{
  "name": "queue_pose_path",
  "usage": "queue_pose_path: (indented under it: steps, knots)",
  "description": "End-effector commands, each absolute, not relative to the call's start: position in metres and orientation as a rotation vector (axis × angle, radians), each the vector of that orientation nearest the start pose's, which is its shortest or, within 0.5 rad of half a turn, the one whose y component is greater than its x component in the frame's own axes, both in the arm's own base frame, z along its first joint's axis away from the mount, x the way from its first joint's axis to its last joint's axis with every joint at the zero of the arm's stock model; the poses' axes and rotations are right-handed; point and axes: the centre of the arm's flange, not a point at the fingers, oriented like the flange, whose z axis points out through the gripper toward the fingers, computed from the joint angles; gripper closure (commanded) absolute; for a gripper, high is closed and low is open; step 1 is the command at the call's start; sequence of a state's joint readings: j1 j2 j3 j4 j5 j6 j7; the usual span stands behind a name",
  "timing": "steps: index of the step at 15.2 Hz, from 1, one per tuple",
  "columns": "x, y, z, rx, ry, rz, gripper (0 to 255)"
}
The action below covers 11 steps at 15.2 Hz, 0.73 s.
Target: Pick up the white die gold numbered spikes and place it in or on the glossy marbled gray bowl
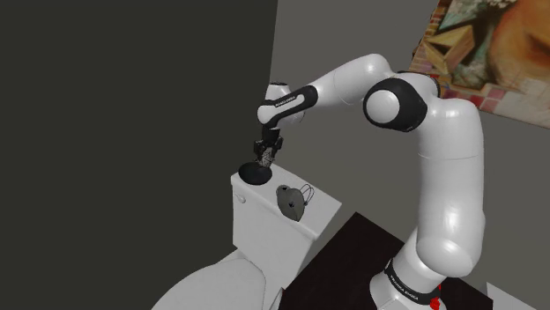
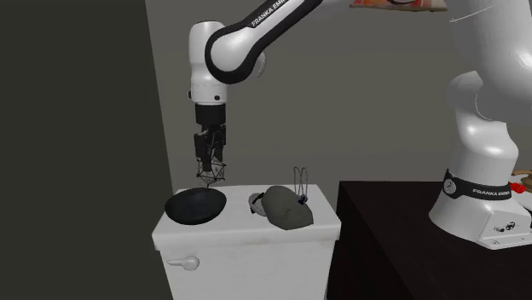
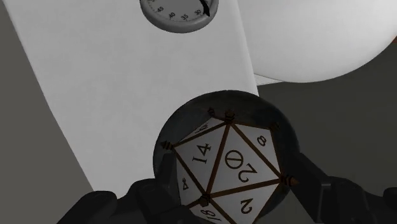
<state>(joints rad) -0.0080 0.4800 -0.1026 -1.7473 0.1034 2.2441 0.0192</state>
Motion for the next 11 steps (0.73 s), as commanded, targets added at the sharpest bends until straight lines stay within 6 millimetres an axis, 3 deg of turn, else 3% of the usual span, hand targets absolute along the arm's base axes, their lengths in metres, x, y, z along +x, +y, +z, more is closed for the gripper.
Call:
queue_pose_path:
  steps: [1, 11]
  knots:
    - [0.677, -0.051, 0.299, -3.095, 0.282, -0.034, 255]
    - [0.677, -0.051, 0.247, -3.095, 0.282, -0.034, 255]
